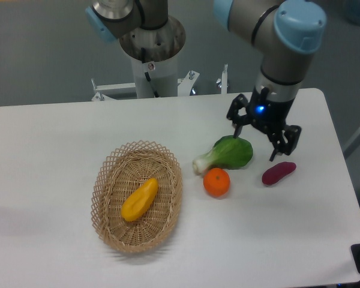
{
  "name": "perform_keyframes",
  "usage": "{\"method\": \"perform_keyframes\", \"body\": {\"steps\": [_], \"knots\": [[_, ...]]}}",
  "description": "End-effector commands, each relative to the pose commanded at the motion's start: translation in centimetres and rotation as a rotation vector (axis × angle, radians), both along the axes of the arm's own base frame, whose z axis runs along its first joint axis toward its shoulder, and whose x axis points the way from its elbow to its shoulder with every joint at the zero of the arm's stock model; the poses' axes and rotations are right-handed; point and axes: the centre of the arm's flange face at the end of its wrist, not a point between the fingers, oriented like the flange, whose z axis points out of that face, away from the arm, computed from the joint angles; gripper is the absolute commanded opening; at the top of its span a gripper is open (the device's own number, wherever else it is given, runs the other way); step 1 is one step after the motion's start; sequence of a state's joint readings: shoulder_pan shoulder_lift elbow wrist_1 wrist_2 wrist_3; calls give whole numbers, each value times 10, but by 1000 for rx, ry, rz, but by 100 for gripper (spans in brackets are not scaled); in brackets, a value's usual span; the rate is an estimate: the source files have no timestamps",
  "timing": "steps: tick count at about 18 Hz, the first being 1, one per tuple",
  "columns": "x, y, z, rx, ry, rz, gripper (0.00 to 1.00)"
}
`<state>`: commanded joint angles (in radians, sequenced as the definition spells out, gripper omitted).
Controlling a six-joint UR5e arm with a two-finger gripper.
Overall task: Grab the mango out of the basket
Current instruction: 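Move the open gripper from beside the sweet potato over the basket, then lower the gripper into the basket and close it on the yellow mango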
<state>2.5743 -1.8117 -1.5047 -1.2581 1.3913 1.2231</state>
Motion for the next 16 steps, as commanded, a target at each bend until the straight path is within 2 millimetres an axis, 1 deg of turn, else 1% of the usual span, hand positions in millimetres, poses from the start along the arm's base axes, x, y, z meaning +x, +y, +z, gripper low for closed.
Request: {"method": "perform_keyframes", "body": {"steps": [2, 4, 6, 10, 12, 16], "knots": [[24, 20, -15, 19, 6, 57, 100], [50, 37, -37, 45, 16, 92, 100], [73, 48, -55, 56, 8, 114, 100], [117, 76, -84, 29, -48, 146, 100], [133, 89, -95, 13, -65, 160, 100], [175, 118, -130, -81, 6, 120, 100]]}}
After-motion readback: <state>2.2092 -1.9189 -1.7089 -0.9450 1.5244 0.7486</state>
